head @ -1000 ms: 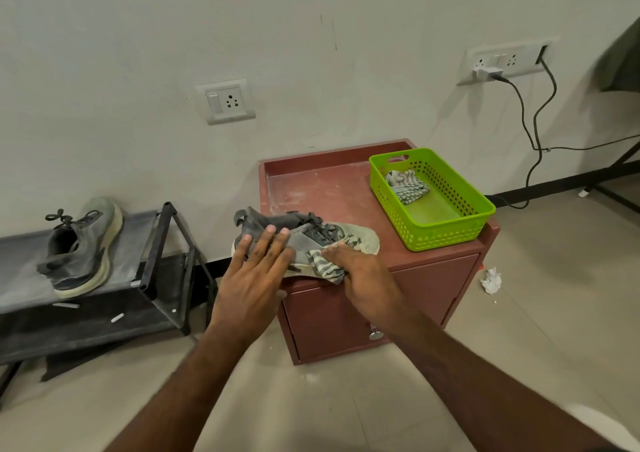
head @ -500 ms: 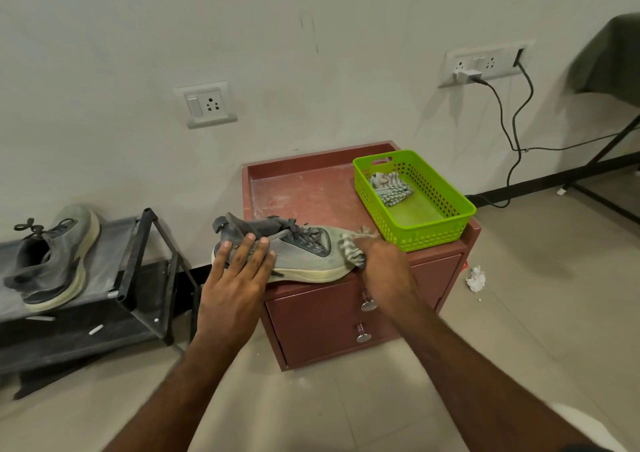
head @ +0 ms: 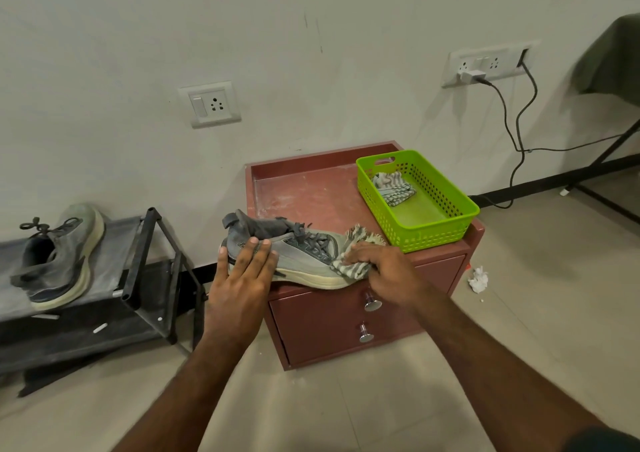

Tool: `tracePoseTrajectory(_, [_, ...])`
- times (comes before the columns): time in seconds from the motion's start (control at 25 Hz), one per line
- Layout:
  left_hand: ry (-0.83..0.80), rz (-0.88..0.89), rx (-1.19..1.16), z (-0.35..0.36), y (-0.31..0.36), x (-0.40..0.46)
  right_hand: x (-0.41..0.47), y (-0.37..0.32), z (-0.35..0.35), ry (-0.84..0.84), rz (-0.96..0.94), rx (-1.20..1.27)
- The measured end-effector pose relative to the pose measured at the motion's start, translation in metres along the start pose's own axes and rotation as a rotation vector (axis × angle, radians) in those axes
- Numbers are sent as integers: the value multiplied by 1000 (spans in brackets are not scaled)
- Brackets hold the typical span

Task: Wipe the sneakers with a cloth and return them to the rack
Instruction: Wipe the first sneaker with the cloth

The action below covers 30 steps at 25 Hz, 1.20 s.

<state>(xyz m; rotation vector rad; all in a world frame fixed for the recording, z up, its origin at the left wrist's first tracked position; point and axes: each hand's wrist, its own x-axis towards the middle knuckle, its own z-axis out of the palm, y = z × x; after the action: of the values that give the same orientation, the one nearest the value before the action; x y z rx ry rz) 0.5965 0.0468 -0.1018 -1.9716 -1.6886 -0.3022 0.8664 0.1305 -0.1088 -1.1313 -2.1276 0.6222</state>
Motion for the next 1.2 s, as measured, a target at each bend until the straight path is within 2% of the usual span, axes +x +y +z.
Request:
tracePoseTrajectory(0.08, [5,-1,-12,0,0,0,2,-6,-12,-40,155,320])
tracePoseTrajectory(0.12, [17,3,-14,0,0,0,5,-7,-15,18,230,484])
tracePoseTrajectory(0.16, [34,11,-11,1,0,0,6,-8,-17,147,278,549])
tracePoseTrajectory(0.24, [86,28,16,2,0,-2,9,-10,-21,407,246,416])
tracePoseTrajectory(0.28, [116,35,31,2,3,-2,11,-10,-17,442,190,275])
tracePoseTrajectory(0.36, [180,107,37,6,12,-2,6,-11,0,305,147,12])
tracePoseTrajectory(0.44, [191,183,31,11,22,3,-1,-6,18,220,152,-94])
tracePoseTrajectory(0.52, [168,168,32,19,23,12,-1,-8,24,196,101,-69])
tracePoseTrajectory(0.6, [170,143,41,25,23,16,-2,-8,20,85,29,-24])
tracePoseTrajectory(0.68, [190,138,46,26,23,15,-4,-9,2,-100,85,119])
tracePoseTrajectory(0.72, [198,138,38,25,22,15,-4,-10,-9,-128,159,242])
tracePoseTrajectory(0.76, [202,139,27,24,23,15,0,-8,-17,-56,207,329])
tracePoseTrajectory(0.8, [203,139,20,23,23,16,3,-9,-25,90,193,323])
tracePoseTrajectory(0.88, [203,121,26,23,23,16,11,-6,-28,303,78,55])
tracePoseTrajectory(0.92, [204,116,29,23,23,16,13,-6,-21,328,14,-106])
tracePoseTrajectory(1.0, [206,127,38,25,25,15,12,-8,-5,123,-15,-328])
tracePoseTrajectory(1.08, [200,129,43,26,24,15,12,-20,1,-84,79,-405])
tracePoseTrajectory(1.2, [193,113,52,28,26,14,10,-30,7,-195,16,-550])
